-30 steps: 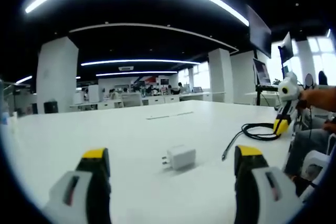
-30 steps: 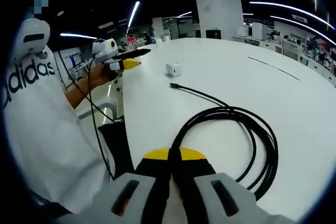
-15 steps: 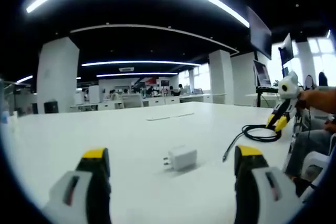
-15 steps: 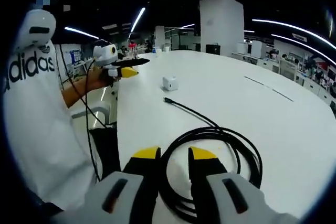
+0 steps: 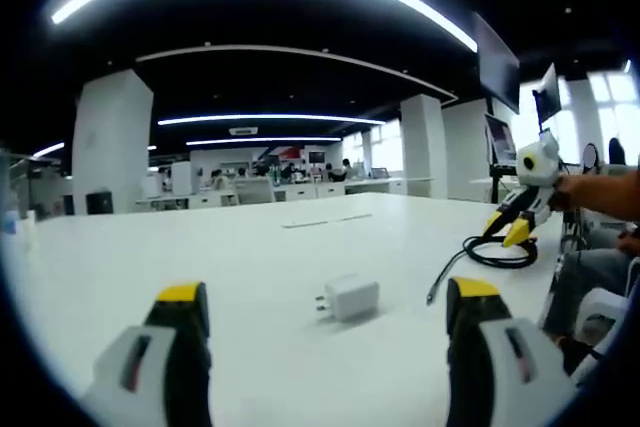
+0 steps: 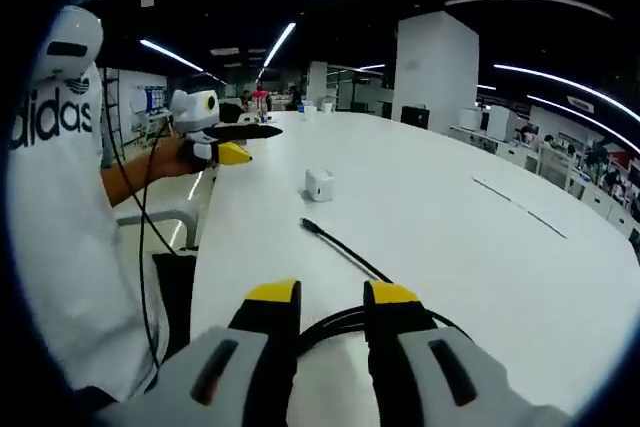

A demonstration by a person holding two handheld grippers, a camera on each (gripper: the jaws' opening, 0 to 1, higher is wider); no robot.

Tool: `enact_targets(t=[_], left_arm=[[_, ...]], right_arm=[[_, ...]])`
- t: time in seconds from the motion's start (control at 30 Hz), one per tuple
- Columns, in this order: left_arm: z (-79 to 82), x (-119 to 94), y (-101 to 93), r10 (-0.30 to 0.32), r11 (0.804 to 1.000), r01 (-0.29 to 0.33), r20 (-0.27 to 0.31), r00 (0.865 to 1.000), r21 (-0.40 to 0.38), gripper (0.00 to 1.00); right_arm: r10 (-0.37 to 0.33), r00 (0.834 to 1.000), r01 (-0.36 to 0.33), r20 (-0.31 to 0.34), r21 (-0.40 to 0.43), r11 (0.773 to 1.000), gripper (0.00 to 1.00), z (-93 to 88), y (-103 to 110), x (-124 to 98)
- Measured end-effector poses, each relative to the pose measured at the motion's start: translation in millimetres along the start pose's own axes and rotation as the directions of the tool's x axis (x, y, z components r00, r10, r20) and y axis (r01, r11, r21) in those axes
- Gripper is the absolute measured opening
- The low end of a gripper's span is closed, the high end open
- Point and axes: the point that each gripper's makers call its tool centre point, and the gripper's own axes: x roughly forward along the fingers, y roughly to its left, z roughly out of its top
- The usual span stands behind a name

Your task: Plug the desk Type‑C cable into the charger adapter.

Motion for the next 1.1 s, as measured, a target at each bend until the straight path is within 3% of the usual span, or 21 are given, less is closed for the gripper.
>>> enact_targets(t=[0.43, 1.1], left_arm=[[-3.4, -4.6, 7.7, 0.019, 1.000, -0.019, -0.004, 1.000, 0.002, 0.99], [-6.9, -7.0, 13.1, 0.027, 1.000, -0.027, -0.007, 1.000, -0.008, 0.99]], right_arm=[[0.100, 0.993, -0.106, -0.065, -0.085, 0.991, 0.21, 17.7, -6.8, 47.1], [0.196, 0.964, -0.223, -0.179, -0.141, 0.965, 0.17, 8.7, -3.9, 88.3]])
